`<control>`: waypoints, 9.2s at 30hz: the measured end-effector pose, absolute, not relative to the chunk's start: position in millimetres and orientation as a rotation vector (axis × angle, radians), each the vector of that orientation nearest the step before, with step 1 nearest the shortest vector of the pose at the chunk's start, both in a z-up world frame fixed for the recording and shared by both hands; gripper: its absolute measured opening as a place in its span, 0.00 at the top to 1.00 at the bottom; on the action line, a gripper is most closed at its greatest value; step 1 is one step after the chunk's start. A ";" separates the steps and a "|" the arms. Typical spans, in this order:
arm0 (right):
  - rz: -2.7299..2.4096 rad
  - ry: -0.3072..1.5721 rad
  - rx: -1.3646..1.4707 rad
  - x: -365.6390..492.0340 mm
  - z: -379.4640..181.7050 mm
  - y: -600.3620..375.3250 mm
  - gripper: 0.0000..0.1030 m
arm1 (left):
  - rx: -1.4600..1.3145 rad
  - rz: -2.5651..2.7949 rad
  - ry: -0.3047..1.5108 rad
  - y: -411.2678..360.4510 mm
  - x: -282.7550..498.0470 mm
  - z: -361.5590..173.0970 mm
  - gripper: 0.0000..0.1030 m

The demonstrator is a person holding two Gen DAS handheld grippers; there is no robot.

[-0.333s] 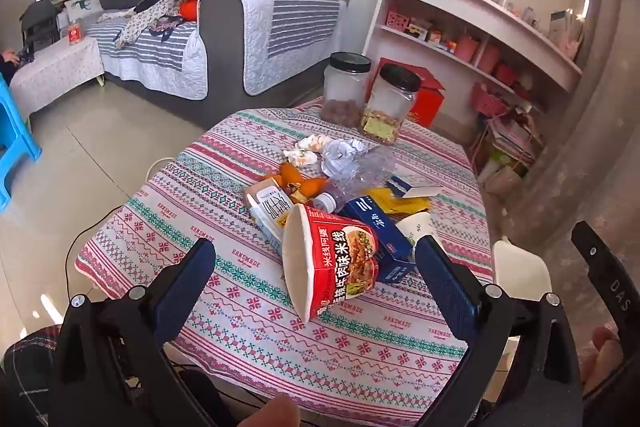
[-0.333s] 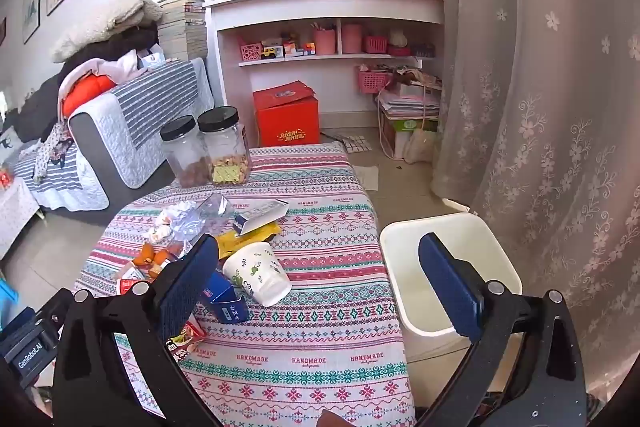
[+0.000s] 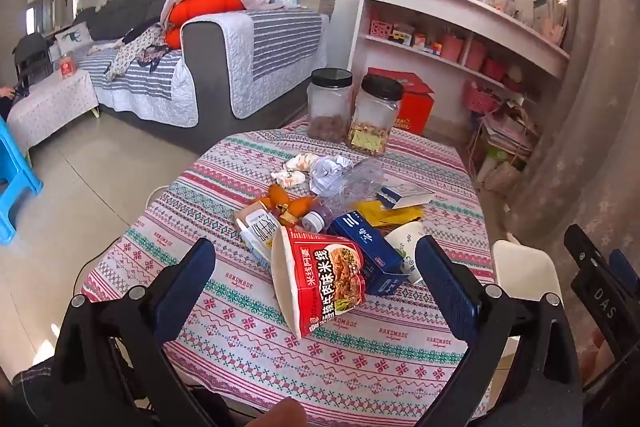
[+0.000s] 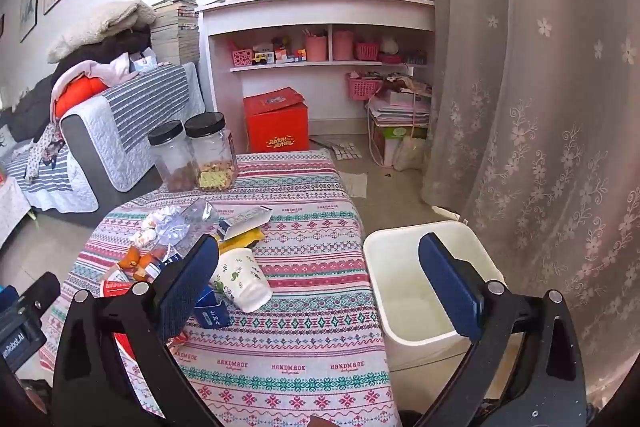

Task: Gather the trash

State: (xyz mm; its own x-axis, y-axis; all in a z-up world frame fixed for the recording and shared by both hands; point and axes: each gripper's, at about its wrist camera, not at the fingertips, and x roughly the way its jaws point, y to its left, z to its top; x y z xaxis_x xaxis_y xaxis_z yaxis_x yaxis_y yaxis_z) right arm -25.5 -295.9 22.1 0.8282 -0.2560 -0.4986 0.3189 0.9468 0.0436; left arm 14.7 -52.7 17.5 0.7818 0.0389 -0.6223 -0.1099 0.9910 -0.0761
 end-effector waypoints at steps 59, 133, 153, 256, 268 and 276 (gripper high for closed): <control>-0.328 0.534 0.082 -1.3 -17.3 -260.9 0.07 | -0.065 -0.020 0.702 -67.4 24.1 -4.9 0.06; 0.066 1.094 0.578 124.3 -73.5 -287.9 0.07 | -0.538 0.180 1.406 74.5 217.0 -141.2 0.06; 0.400 1.140 0.441 127.5 -77.9 -209.6 0.07 | -0.679 -0.048 1.286 97.0 206.3 -105.7 0.39; -0.291 0.554 0.105 77.7 -11.4 -305.2 0.34 | -0.411 -0.261 0.986 -14.1 179.6 -20.8 0.39; -0.642 0.684 0.004 74.0 -44.1 -387.9 0.28 | -0.334 -0.341 0.988 -84.4 178.2 -20.1 0.39; -0.706 0.667 0.012 52.5 -35.8 -414.7 0.07 | -0.280 -0.444 0.999 -149.7 171.8 -24.1 0.39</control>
